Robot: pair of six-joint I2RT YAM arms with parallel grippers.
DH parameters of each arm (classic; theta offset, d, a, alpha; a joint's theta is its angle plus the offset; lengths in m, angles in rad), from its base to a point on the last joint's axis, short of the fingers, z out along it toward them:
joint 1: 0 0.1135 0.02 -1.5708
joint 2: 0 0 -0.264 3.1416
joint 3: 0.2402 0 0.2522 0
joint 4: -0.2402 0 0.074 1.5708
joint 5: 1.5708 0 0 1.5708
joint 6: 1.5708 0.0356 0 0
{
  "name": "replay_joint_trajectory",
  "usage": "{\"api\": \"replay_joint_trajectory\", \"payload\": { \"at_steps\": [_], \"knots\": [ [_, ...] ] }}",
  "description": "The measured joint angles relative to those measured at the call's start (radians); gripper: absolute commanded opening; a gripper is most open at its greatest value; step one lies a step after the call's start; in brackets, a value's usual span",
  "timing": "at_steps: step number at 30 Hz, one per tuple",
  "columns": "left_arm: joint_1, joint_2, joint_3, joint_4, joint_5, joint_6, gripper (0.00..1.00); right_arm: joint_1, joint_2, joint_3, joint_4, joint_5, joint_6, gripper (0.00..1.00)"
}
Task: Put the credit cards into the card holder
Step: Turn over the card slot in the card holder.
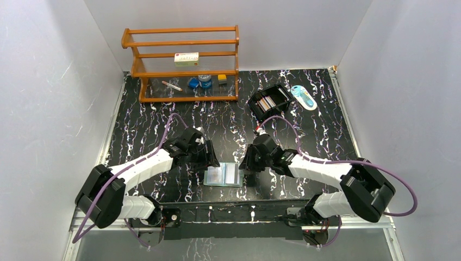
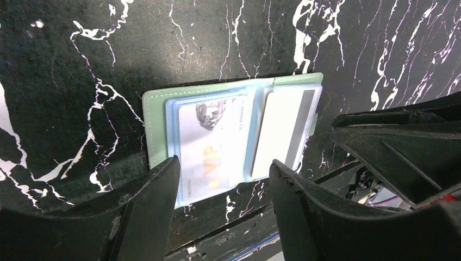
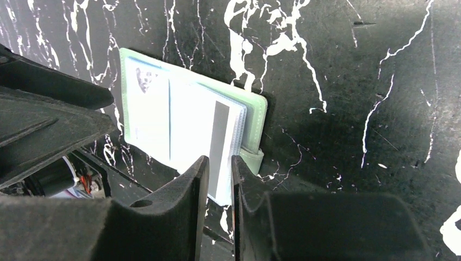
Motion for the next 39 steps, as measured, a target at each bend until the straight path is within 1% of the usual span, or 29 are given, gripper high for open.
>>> {"api": "replay_joint_trajectory", "payload": {
  "at_steps": [12, 27, 39],
  "knots": [
    [0.005, 0.028, -0.048, 0.095, 0.047, 0.004, 0.60, 0.001, 0.045, 0.002, 0.012, -0.006, 0.000, 0.30],
    [0.005, 0.032, -0.049, 0.085, 0.024, 0.005, 0.60, 0.001, 0.060, 0.002, 0.031, -0.011, -0.003, 0.30],
    [0.005, 0.063, -0.060, 0.147, 0.058, -0.003, 0.60, 0.001, 0.073, 0.002, 0.046, -0.016, -0.004, 0.30]
  ]
}}
